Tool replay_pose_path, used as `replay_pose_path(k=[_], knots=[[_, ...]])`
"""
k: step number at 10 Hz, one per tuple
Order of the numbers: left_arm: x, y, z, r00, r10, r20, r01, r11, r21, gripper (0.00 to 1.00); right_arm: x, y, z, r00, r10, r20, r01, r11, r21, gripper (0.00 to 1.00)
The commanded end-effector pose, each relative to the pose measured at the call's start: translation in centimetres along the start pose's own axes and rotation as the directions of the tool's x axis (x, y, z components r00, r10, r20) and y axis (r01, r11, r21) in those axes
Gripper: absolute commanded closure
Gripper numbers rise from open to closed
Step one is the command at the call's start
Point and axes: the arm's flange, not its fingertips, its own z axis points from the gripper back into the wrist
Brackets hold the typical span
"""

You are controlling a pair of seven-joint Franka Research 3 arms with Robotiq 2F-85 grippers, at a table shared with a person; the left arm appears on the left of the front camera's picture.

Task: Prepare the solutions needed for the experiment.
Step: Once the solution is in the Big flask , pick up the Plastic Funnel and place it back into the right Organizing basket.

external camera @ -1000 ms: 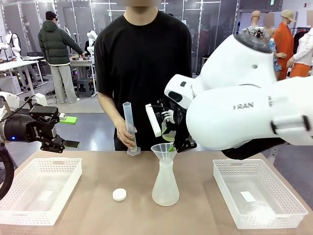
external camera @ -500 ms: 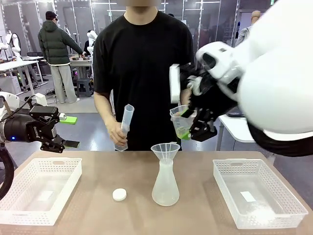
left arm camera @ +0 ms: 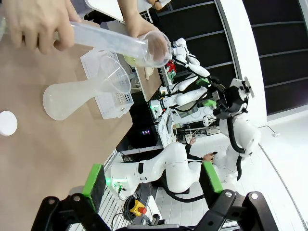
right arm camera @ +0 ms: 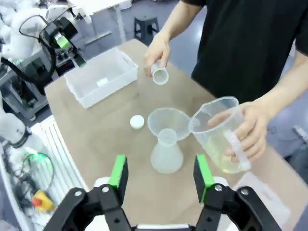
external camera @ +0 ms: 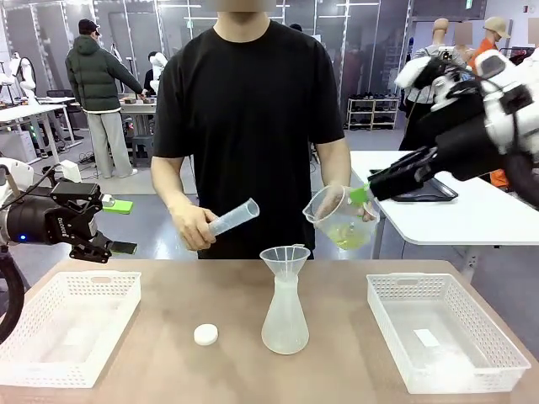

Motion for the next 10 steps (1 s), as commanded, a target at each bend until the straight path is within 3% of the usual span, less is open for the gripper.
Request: replay_pose_path(k=[1, 2, 6, 7, 10], knots=[[0.1, -0.2, -0.2, 1.000, 0.009, 0.010, -0.009, 1.000, -0.025, 0.00, -11.5, 1.9, -1.5, 0.926, -0.340, 0.166, 0.334, 0.940, 0.066, 0.31], [0.1, -0.2, -0.2, 1.000, 0.009, 0.010, -0.009, 1.000, -0.025, 0.00, -13.3, 1.6, -2.1, 0.893, -0.411, 0.182, 0.395, 0.911, 0.116, 0.31], [0.1, -0.2, -0.2, 1.000, 0.009, 0.010, -0.009, 1.000, -0.025, 0.00, -15.2, 0.9, -2.8, 0.814, -0.576, 0.075, 0.569, 0.816, 0.099, 0.31], [0.1, -0.2, -0.2, 1.000, 0.009, 0.010, -0.009, 1.000, -0.025, 0.00, -3.5, -5.2, -2.5, 0.837, -0.536, 0.110, 0.521, 0.843, 0.134, 0.31], [0.1, -0.2, -0.2, 1.000, 0.009, 0.010, -0.009, 1.000, -0.025, 0.00, -3.5, -5.2, -2.5, 0.837, -0.536, 0.110, 0.521, 0.843, 0.134, 0.31]])
